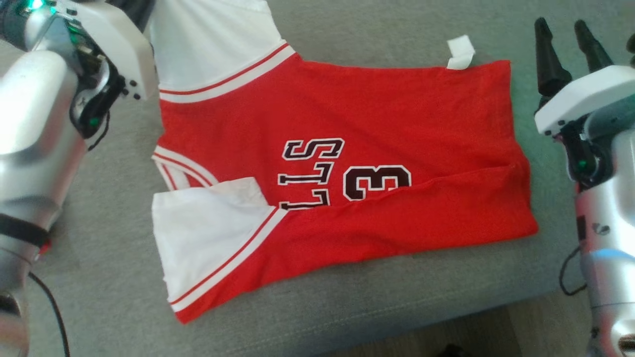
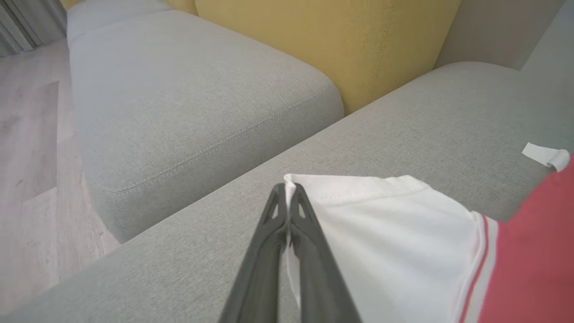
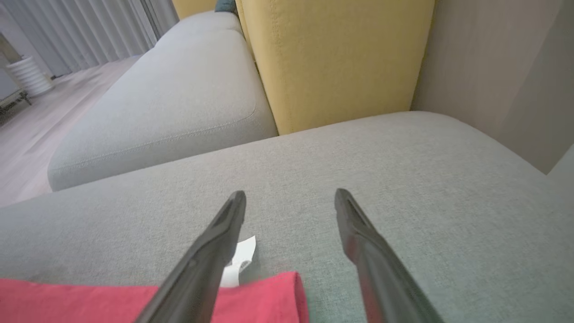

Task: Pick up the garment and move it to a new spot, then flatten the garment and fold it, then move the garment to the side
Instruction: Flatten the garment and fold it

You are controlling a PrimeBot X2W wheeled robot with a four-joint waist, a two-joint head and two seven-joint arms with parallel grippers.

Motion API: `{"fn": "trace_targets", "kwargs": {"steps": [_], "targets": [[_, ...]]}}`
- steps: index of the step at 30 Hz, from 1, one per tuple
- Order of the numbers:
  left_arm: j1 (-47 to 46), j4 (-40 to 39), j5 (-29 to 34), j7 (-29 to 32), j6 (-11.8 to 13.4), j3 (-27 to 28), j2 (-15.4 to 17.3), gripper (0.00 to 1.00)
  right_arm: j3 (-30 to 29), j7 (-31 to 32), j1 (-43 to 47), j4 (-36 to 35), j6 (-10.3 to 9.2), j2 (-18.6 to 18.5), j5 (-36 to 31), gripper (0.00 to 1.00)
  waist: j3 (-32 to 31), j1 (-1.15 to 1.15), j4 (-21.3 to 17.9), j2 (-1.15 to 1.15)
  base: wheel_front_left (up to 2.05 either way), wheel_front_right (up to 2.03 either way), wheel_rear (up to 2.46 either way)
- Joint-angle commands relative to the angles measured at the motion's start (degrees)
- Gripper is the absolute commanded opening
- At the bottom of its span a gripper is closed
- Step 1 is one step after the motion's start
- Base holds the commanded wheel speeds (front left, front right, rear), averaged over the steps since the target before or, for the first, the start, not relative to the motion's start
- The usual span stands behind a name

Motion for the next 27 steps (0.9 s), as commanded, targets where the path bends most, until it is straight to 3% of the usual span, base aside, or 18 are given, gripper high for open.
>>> {"fn": "trace_targets", "kwargs": {"steps": [1,14,27], "targets": [[-1.1,-2.0,0.0,-0.8,0.4,1.7,2.0,0.0,1.1,0.4,-1.8,-1.3,-0.05,-1.2,0.3,1.0,-1.3,0.0,2.0,0.0,0.0,0.0,0.0],[2.0,-9.9,-0.2,1.7,1.4,-0.3,2.4,0.0,6.5,8.3,-4.3,9.5,-0.05,-6.5,0.8,1.0,-0.4,0.0,5.2,0.0,0.0,0.0,0.0],[1.9,-12.5,-0.3,2.9,2.3,-0.8,3.6,0.0,9.4,9.8,-7.8,16.2,-0.05,-7.5,0.4,1.0,1.4,0.0,5.3,0.0,0.0,0.0,0.0]]}}
